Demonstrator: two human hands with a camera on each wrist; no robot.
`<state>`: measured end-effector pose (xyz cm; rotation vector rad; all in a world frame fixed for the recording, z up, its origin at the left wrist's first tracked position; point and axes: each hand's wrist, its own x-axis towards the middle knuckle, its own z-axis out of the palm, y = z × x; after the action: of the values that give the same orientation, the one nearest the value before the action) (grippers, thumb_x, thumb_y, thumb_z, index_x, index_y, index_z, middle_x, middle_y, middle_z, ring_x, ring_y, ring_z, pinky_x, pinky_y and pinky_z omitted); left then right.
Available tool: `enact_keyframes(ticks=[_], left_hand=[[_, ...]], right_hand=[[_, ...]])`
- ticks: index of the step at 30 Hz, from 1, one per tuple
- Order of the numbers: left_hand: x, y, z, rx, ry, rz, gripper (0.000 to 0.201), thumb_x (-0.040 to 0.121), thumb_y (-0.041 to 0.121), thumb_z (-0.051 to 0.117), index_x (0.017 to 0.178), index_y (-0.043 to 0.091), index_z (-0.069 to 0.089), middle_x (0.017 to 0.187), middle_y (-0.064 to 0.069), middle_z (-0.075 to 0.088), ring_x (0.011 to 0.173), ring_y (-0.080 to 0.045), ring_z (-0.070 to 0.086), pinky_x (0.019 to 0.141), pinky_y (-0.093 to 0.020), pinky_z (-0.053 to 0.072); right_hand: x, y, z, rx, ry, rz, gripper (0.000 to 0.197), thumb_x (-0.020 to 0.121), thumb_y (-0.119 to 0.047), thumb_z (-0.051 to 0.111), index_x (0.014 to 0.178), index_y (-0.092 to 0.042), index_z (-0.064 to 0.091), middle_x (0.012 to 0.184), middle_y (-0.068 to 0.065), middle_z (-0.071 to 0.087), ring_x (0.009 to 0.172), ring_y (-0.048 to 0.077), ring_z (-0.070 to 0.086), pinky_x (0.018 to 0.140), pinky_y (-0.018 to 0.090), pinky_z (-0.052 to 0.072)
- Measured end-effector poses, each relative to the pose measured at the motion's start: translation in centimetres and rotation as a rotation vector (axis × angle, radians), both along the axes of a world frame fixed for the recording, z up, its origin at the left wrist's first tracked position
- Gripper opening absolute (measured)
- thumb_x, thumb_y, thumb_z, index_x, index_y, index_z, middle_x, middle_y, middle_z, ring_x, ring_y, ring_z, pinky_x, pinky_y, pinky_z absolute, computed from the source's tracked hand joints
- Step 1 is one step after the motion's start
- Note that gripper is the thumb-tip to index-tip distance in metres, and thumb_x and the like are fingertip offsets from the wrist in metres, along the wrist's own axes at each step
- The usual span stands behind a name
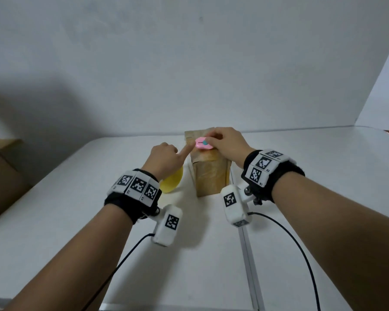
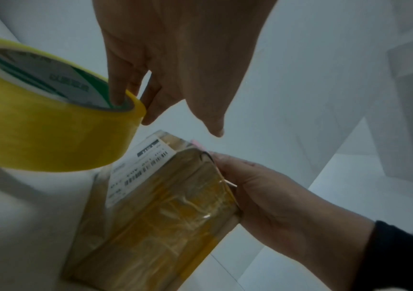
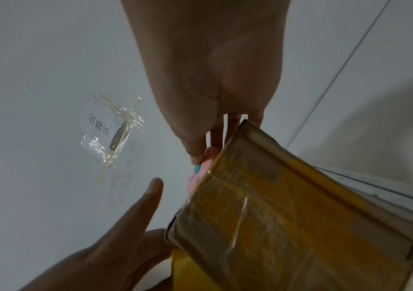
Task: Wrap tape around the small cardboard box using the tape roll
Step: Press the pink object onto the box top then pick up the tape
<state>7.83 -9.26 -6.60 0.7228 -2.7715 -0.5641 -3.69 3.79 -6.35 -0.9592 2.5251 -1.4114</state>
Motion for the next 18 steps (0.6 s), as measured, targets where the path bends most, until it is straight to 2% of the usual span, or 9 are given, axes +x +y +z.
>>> enact_keyframes(ticks=[1,2,4,6,9,11,14,16,18], left_hand=[[-0.3,0.3,0.0,-0.005,-0.027,-0.003,0.049,0.104,0.043,0.023,0.138,0.022,0.052,0.082,-0.012,0.055,0.108,-0.034,0.055,0.085,-0.033,0.035],[-0.5,0.6,0.1,-0.018,-0.087,-0.015,0.053,0.103,0.049,0.024,0.131,0.018,0.056,0.089,-0.012,0.059,0.116,-0.034,0.053,0.090,-0.034,0.034],[-0.8,0.9,0.0,-0.054,-0.158,-0.036,0.066,0.099,0.058,0.027,0.130,0.009,0.058,0.119,-0.018,0.062,0.128,-0.034,0.046,0.098,-0.035,0.032],[-1.1,0.9,-0.2,-0.073,-0.179,-0.037,0.070,0.097,0.061,0.028,0.135,0.008,0.055,0.132,-0.017,0.058,0.130,-0.032,0.044,0.100,-0.035,0.031],[-1.5,0.3,-0.6,-0.073,-0.184,-0.023,0.073,0.095,0.065,0.029,0.137,0.010,0.054,0.138,-0.016,0.056,0.130,-0.031,0.045,0.103,-0.036,0.032],[-1.7,-0.5,-1.1,-0.029,-0.178,-0.019,0.085,0.082,0.078,0.029,0.133,0.016,0.058,0.137,-0.015,0.055,0.128,-0.032,0.047,0.101,-0.038,0.035],[-1.8,-0.7,-1.6,0.025,-0.144,-0.018,0.101,0.065,0.090,0.027,0.118,0.013,0.065,0.128,-0.016,0.061,0.119,-0.032,0.054,0.090,-0.039,0.041],[-1.9,-0.8,-1.7,0.006,-0.135,-0.026,0.094,0.072,0.087,0.029,0.114,0.012,0.067,0.122,-0.017,0.063,0.115,-0.033,0.057,0.087,-0.039,0.041],[-2.0,-1.0,-1.8,-0.006,-0.122,-0.027,0.079,0.083,0.076,0.036,0.115,0.011,0.067,0.123,-0.018,0.063,0.116,-0.033,0.056,0.092,-0.040,0.042]], right_hand=[[0.0,0.0,-0.1,0.018,0.015,0.005,0.029,0.093,-0.024,0.059,0.117,-0.013,0.071,0.120,0.004,0.068,0.111,0.017,0.060,0.096,0.027,0.045],[-0.1,0.0,-0.3,0.038,0.028,0.006,0.030,0.094,-0.026,0.057,0.119,-0.014,0.070,0.122,0.003,0.066,0.112,0.016,0.058,0.096,0.026,0.043],[-0.3,0.3,-0.8,0.035,0.031,-0.024,0.036,0.095,-0.032,0.055,0.126,-0.016,0.065,0.131,0.004,0.058,0.118,0.017,0.055,0.101,0.026,0.041],[-0.7,0.9,-1.8,-0.046,-0.059,-0.076,0.050,0.094,-0.045,0.053,0.135,-0.017,0.055,0.141,0.005,0.048,0.127,0.020,0.052,0.107,0.035,0.043],[-0.9,2.8,-3.7,-0.151,-0.361,-0.029,0.079,0.083,-0.064,0.054,0.144,-0.014,0.043,0.141,0.005,0.052,0.122,0.021,0.057,0.095,0.041,0.056],[-0.8,4.3,-4.7,-0.080,-0.419,0.072,0.091,0.074,-0.069,0.060,0.146,-0.018,0.039,0.138,0.002,0.055,0.119,0.018,0.059,0.092,0.040,0.057],[-0.1,5.4,-5.2,0.123,-0.323,0.175,0.073,0.077,-0.056,0.070,0.139,-0.024,0.045,0.126,-0.011,0.058,0.117,0.014,0.058,0.100,0.036,0.051],[0.2,5.2,-5.1,0.151,-0.312,0.194,0.055,0.080,-0.045,0.074,0.126,-0.029,0.049,0.109,-0.017,0.060,0.110,0.012,0.059,0.098,0.029,0.049],[0.3,4.7,-5.0,0.110,-0.296,0.196,0.056,0.079,-0.043,0.075,0.128,-0.027,0.052,0.105,-0.017,0.063,0.107,0.010,0.061,0.091,0.023,0.050]])
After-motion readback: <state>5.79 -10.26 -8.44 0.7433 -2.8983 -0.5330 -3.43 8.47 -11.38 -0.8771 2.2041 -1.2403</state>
